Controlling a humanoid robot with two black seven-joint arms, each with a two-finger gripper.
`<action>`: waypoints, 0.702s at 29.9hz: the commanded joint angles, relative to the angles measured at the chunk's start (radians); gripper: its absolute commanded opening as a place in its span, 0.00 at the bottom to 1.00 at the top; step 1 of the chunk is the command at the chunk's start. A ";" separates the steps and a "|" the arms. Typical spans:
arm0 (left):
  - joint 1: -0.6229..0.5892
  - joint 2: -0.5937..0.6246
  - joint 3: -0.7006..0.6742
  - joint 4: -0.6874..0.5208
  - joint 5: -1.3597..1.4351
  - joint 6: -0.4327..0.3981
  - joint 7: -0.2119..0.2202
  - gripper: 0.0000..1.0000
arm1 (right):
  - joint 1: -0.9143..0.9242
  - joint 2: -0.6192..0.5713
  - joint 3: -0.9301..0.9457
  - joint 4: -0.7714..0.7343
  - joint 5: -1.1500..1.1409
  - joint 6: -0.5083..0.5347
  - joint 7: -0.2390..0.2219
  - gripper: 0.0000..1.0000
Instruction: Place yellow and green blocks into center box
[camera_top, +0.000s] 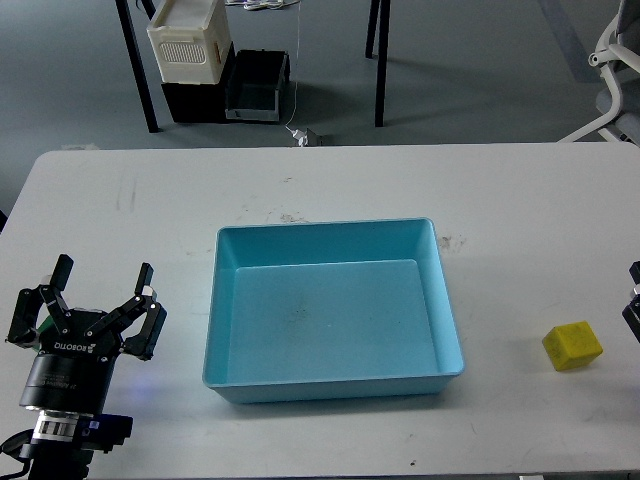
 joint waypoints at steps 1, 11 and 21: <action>-0.009 0.000 0.001 0.000 0.000 0.000 -0.004 0.99 | 0.001 -0.001 0.010 0.003 -0.002 -0.005 0.000 1.00; -0.035 0.000 0.004 0.014 0.000 0.000 0.008 1.00 | 0.001 -0.012 -0.008 0.004 -0.007 -0.008 -0.001 1.00; -0.028 0.000 -0.049 0.013 -0.006 0.000 0.001 1.00 | 0.009 -0.082 -0.056 0.004 -0.008 -0.007 -0.003 1.00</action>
